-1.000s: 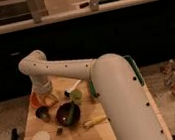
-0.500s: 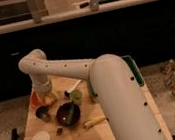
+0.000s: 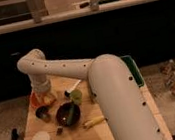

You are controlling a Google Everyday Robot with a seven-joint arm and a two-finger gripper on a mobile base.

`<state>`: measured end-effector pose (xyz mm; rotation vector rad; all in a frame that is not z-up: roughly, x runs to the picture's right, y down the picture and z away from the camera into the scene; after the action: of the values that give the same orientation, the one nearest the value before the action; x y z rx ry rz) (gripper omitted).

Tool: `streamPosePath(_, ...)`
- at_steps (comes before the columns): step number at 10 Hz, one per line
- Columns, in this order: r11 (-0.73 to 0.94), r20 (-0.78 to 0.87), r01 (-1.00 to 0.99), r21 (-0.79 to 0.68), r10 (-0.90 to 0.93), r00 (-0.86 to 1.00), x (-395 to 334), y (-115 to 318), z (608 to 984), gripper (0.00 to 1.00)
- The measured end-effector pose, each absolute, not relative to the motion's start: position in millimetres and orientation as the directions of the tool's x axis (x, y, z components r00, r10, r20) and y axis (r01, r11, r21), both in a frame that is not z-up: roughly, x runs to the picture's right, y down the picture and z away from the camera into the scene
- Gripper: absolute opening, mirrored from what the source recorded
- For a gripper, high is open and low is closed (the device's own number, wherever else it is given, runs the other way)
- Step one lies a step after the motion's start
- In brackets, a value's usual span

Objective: Place apple in metal cup

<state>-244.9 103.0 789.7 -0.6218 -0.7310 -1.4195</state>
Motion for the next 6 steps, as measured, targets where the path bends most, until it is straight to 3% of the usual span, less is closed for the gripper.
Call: streamPosePath(6, 0.000, 0.753, 0.994, 0.109, -0.652, -0.083, -274, 106, 774, 0.00)
